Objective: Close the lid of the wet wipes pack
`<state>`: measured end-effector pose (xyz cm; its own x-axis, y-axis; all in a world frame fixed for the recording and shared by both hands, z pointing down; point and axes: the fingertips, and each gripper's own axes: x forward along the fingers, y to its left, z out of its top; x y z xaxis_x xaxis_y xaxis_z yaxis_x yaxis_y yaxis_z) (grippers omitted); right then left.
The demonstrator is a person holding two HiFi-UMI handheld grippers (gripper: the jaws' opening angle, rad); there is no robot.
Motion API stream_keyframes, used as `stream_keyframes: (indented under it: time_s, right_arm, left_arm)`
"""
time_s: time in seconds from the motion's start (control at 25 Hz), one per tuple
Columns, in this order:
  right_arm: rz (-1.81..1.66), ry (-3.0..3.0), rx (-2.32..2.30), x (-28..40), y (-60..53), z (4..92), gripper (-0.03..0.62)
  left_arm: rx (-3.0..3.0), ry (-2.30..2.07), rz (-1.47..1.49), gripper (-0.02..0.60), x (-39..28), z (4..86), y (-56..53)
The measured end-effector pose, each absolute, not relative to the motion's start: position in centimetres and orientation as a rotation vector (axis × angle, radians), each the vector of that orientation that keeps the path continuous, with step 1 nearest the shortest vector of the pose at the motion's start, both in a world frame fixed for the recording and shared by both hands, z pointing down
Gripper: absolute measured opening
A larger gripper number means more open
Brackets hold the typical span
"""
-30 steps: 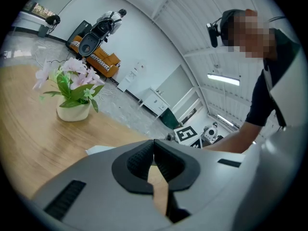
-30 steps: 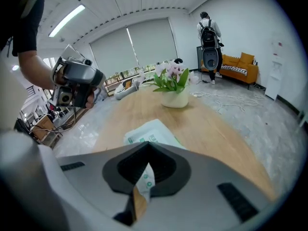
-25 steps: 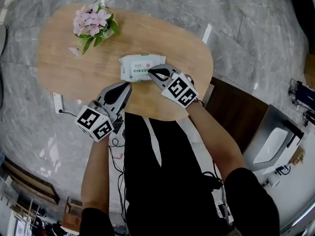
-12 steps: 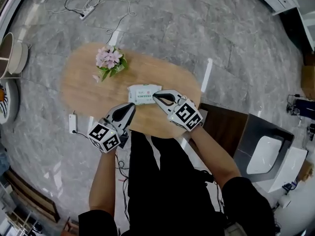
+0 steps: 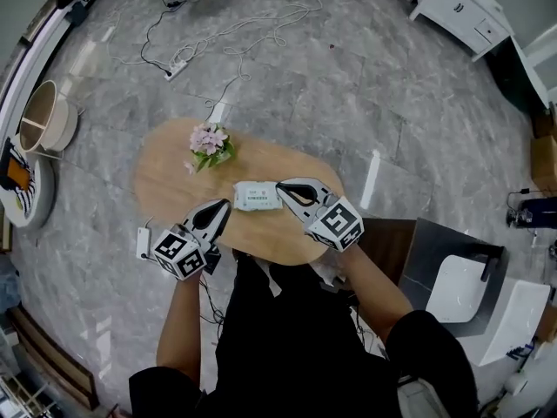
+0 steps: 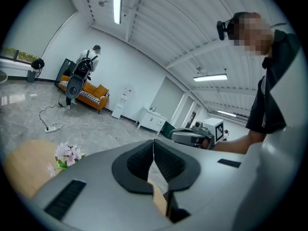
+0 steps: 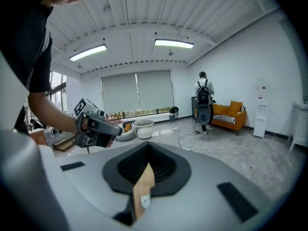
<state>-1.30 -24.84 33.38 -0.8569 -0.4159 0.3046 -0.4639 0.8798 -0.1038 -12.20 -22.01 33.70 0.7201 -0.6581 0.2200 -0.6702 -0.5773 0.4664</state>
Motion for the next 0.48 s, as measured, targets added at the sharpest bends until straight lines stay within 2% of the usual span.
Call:
stream_keyframes:
  time_s: [0.48]
  right_arm:
    - [0.194,-2.955,0.709,2.5,-20.8,23.6,0.011]
  left_arm:
    - [2.490,-1.062,-0.026,0.017,-11.3,25.9,-17.1]
